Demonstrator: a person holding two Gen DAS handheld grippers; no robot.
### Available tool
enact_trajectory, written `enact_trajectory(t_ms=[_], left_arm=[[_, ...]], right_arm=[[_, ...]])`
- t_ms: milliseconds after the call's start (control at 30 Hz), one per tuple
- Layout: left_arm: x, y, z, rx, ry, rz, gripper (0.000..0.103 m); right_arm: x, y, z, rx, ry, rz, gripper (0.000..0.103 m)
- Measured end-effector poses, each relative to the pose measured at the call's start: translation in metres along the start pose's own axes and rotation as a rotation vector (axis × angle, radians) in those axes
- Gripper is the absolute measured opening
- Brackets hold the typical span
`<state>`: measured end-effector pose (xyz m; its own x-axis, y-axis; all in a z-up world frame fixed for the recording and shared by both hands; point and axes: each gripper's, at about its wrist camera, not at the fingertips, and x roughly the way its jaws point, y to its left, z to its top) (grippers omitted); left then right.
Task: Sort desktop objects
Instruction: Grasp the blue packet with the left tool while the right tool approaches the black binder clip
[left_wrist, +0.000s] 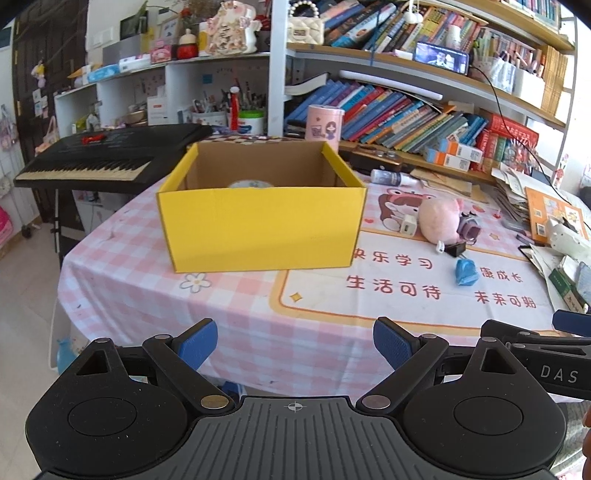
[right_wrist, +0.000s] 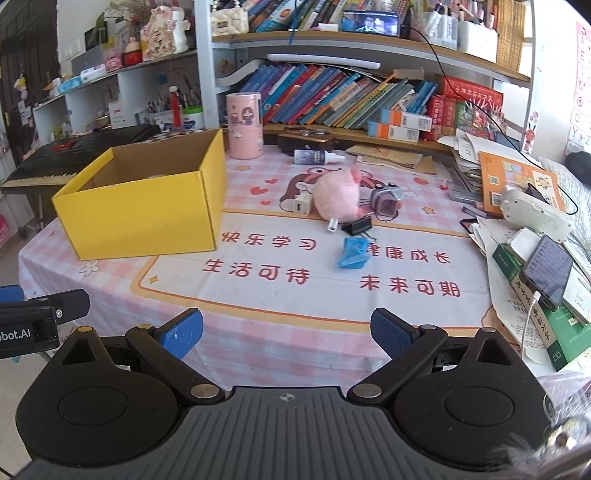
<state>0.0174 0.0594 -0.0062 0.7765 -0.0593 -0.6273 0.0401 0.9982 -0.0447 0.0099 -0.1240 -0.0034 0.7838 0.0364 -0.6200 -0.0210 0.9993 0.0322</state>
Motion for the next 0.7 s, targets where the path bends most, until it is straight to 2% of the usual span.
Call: enact_trajectory(t_ms=[700], left_arm=[[0.055,-0.083,0.028,0.031,0.063,-0.037,0.094]], right_arm=[[0.046,-0.089,0.034,0.022,0.047,-0.019,0.098]])
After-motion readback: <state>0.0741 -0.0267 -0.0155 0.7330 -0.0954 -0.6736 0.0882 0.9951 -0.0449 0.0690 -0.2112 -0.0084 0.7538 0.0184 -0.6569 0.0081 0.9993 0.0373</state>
